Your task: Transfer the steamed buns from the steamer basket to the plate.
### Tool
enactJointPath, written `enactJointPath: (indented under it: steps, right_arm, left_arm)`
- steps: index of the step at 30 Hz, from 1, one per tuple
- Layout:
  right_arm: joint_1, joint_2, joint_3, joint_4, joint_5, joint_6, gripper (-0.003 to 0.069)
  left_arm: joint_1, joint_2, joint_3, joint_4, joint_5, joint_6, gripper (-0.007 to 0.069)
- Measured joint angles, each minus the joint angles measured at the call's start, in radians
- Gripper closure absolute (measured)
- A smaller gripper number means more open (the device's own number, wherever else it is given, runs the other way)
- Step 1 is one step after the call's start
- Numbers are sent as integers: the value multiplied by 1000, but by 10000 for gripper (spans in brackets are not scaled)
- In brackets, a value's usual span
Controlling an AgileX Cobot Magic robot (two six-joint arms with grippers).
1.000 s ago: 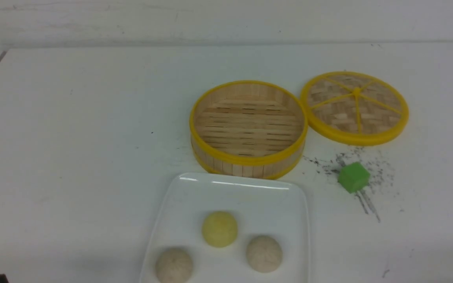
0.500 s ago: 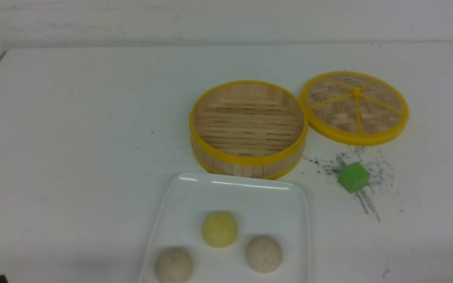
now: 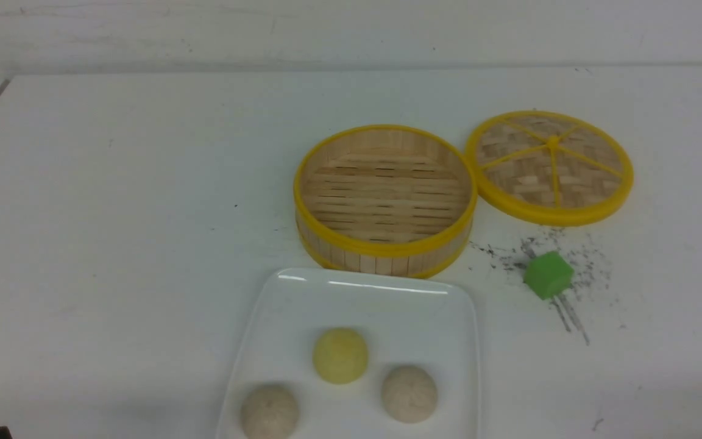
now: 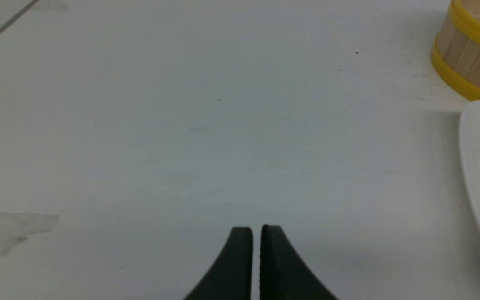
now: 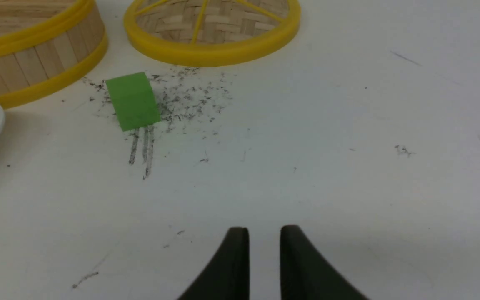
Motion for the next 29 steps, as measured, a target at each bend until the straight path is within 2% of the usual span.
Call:
enactJointPath:
  steps: [19,29]
  right_arm:
    - [0,0,0,0,0,0,500]
    - [0,0,0,0,0,0,490]
  left_arm:
    - [0,0,0,4,1,0,550]
    - [0,0,0,69,2,0,540]
